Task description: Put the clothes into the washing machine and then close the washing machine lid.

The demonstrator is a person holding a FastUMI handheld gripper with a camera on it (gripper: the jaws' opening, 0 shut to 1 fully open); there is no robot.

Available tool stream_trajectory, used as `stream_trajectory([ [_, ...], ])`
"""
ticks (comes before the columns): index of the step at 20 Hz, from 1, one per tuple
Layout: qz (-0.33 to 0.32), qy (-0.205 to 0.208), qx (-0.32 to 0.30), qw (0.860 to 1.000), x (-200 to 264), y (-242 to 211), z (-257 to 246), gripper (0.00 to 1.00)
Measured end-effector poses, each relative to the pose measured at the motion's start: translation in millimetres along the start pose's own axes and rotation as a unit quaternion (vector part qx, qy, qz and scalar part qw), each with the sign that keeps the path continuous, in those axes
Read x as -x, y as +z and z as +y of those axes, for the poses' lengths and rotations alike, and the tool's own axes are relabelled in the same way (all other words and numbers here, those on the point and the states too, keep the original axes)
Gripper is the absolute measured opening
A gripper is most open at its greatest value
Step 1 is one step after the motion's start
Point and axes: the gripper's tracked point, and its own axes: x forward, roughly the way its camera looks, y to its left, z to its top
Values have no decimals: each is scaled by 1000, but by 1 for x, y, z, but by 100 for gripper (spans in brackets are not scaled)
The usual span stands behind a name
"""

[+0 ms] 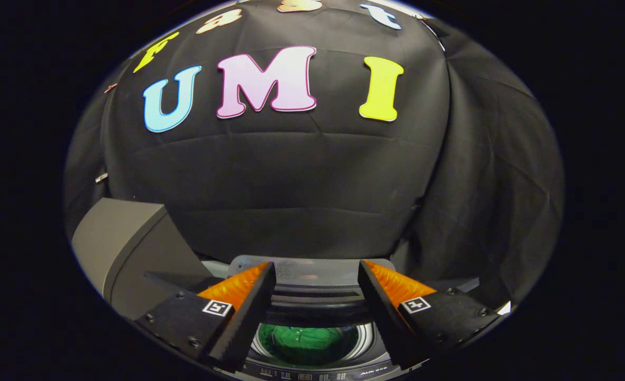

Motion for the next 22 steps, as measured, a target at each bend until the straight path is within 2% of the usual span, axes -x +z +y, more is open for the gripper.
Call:
stream_trajectory([
  [2,37,-8,41,998,1,-27,-1,100],
  [5,46,2,49,998,12,-67,7,100],
  [10,16,30,4,999,26,-49,39,100],
  [15,-28,51,-18,998,30,2,72,99],
  [19,-114,71,-53,989,57,75,97,100],
  [22,-130,78,-63,986,68,94,115,99],
])
